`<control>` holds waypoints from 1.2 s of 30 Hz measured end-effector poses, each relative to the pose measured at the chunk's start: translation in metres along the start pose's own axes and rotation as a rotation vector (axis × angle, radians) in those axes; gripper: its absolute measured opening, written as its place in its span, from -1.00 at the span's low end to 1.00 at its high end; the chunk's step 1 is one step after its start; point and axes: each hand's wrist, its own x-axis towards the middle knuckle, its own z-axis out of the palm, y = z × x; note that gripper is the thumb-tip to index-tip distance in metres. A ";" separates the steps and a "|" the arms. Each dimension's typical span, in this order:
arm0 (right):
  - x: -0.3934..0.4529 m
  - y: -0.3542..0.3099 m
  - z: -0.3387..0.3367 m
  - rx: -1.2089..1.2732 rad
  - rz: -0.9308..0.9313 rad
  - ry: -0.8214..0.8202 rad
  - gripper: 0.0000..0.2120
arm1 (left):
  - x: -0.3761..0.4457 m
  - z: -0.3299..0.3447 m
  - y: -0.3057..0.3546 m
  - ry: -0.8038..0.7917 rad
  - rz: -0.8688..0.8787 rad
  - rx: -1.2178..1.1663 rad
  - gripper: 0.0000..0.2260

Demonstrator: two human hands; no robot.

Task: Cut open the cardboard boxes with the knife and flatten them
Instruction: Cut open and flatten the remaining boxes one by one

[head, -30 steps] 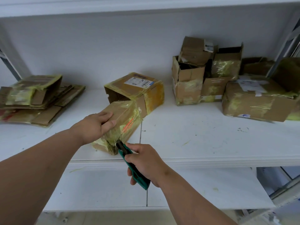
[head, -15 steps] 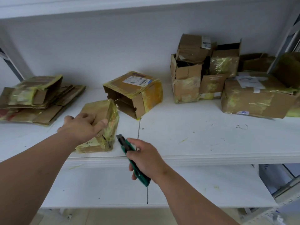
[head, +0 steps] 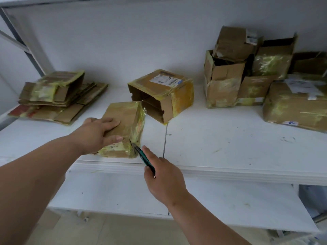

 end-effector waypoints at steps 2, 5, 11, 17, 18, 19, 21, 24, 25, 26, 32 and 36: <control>0.002 0.000 0.005 -0.014 -0.004 0.028 -0.46 | 0.002 0.001 -0.003 0.015 0.021 0.003 -0.19; 0.002 -0.001 0.012 -0.035 0.008 0.053 -0.46 | 0.004 0.001 -0.001 0.024 0.046 -0.013 -0.24; 0.014 -0.007 0.009 0.035 0.059 0.131 -0.44 | 0.010 -0.011 0.009 0.057 -0.004 0.064 -0.27; 0.036 -0.015 -0.005 -0.099 0.100 0.144 -0.44 | 0.019 -0.021 0.014 0.103 0.080 0.014 -0.39; 0.036 -0.015 -0.006 -0.115 0.112 0.138 -0.45 | 0.020 -0.020 0.016 0.092 0.099 0.024 -0.38; 0.035 -0.015 -0.005 -0.124 0.124 0.135 -0.45 | 0.022 -0.019 0.018 0.084 0.113 0.050 -0.39; 0.034 -0.014 -0.005 -0.148 0.137 0.136 -0.46 | 0.025 -0.019 0.021 0.074 0.117 0.105 -0.40; 0.037 -0.009 -0.008 -0.193 0.165 0.122 -0.46 | 0.031 -0.023 0.020 0.100 0.139 0.107 -0.28; 0.039 -0.008 -0.010 -0.200 0.181 0.109 -0.46 | 0.034 -0.026 0.020 0.120 0.144 0.089 -0.31; 0.039 -0.008 -0.011 -0.203 0.194 0.094 -0.46 | 0.036 -0.030 0.021 0.133 0.136 0.081 -0.40; 0.040 -0.006 -0.013 -0.198 0.227 -0.003 -0.45 | 0.046 -0.044 0.019 0.077 0.155 0.097 -0.43; 0.038 -0.003 -0.015 -0.163 0.226 0.044 -0.50 | 0.048 -0.042 0.015 0.089 0.223 0.071 -0.51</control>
